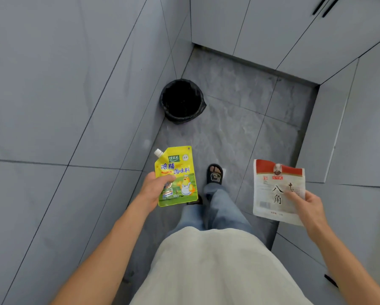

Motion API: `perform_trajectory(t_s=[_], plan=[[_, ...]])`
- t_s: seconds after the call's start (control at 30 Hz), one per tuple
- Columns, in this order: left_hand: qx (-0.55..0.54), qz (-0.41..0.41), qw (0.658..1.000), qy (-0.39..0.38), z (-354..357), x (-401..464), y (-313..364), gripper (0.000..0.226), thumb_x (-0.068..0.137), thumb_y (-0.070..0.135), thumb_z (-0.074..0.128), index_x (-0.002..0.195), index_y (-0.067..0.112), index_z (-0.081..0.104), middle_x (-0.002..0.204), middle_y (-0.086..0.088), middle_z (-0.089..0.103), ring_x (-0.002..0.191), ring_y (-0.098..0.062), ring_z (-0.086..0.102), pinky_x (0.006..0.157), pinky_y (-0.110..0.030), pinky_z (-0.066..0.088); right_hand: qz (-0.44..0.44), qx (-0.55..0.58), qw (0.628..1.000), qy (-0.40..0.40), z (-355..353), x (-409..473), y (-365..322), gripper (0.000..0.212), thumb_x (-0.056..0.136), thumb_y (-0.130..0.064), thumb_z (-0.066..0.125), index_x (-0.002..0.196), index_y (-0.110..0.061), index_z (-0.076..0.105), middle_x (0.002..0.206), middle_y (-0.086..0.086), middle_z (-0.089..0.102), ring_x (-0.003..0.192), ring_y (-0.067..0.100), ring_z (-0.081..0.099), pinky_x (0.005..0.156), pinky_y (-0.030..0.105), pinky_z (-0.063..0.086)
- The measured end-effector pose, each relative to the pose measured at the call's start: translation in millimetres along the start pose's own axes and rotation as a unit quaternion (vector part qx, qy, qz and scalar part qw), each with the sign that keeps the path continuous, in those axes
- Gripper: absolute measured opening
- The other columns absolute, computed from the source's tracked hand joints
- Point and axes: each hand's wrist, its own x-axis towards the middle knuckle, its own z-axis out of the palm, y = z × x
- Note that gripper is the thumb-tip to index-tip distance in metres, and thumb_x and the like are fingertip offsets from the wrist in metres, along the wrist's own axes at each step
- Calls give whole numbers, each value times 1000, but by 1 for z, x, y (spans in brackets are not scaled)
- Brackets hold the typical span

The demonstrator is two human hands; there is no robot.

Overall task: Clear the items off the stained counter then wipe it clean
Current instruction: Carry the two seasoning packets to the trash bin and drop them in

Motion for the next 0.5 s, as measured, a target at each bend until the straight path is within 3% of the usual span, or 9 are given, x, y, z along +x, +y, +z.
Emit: perform_trajectory(t_s=[0.1, 0.2, 0.33, 0.5], plan=[[1, 3, 1000, 1, 17, 25, 44, 35, 89, 0, 76, 123, -3, 70, 113, -23, 79, 105, -42, 77, 94, -60, 62, 9, 1, 1000, 16, -2, 36, -24, 9, 95, -23, 71, 103, -23, 77, 87, -6, 82, 87, 25, 77, 74, 39, 59], [9, 2, 1000, 9, 25, 46, 76, 26, 90, 0, 76, 115, 1, 74, 106, -19, 81, 99, -39, 79, 87, -54, 65, 13, -6, 1000, -4, 12, 72, -60, 12, 95, -23, 72, 106, -22, 77, 90, -5, 82, 87, 24, 77, 73, 37, 59], [1, -9, 999, 44, 20, 66, 100, 16, 90, 0, 76, 104, 6, 76, 100, -17, 83, 83, -31, 81, 76, -42, 65, -2, -23, 999, -40, 45, 113, -122, 12, 96, -24, 72, 106, -23, 77, 97, -1, 81, 90, 26, 78, 84, 48, 63], [-16, -40, 995, 91, -6, 73, 110, 11, 90, 0, 76, 100, 6, 78, 93, -16, 83, 72, -26, 81, 66, -37, 63, -53, -46, 994, -89, 103, 150, -213, 10, 95, -30, 72, 103, -26, 77, 92, -7, 82, 88, 19, 78, 80, 40, 62]])
